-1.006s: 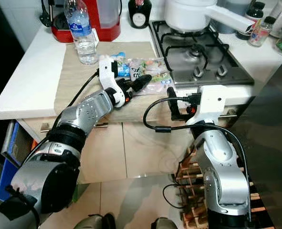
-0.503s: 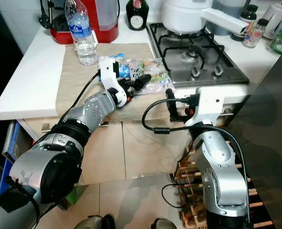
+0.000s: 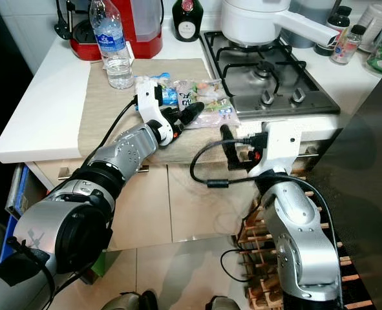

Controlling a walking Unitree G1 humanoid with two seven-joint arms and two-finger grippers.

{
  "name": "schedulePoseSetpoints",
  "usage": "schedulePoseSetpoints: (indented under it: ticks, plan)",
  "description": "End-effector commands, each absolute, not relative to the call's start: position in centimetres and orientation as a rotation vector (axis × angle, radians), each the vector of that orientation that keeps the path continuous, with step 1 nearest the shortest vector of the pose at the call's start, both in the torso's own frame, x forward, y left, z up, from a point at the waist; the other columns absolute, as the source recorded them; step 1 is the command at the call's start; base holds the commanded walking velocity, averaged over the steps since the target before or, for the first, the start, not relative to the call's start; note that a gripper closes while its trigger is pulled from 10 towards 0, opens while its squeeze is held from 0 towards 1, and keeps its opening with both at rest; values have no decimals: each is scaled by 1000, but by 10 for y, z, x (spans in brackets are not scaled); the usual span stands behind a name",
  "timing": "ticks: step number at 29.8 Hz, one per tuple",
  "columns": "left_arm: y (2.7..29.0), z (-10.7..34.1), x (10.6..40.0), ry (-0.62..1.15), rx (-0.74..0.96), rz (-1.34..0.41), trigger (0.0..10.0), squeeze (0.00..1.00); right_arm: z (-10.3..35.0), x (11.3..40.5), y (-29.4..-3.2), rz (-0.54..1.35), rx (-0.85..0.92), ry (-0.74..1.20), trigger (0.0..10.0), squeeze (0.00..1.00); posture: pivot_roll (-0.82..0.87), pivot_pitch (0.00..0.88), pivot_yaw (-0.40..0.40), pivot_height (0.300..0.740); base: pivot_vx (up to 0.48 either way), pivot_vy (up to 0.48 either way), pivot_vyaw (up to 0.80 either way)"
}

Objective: Restocking fridge

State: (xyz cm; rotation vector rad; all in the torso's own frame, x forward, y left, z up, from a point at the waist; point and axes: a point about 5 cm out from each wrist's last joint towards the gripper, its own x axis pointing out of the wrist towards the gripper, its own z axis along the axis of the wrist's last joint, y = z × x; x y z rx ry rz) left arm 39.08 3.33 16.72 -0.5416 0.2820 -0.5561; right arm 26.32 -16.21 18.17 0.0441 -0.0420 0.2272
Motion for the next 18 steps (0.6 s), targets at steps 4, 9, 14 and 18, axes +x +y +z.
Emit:
schedulePoseSetpoints:
  ticks: [4, 9, 14, 18]
  plan:
    - [14, 121, 367, 499, -552, -589, 0, 0, 189, 259, -160, 263, 47, -59, 10000, 878, -326, 105, 38, 740, 0, 0, 0]
    - [6, 115, 360, 529, -473, -641, 0, 0, 187, 253, -154, 310, 51, -38, 10000, 878, -338, 105, 41, 740, 0, 0, 0]
    - [3, 114, 358, 534, -459, -666, 0, 0, 185, 251, -153, 332, 50, -25, 10000, 878, -342, 103, 42, 740, 0, 0, 0]
    - [0, 115, 357, 537, -452, -686, 0, 0, 184, 250, -151, 342, 51, -18, 10000, 875, -345, 100, 45, 740, 0, 0, 0]
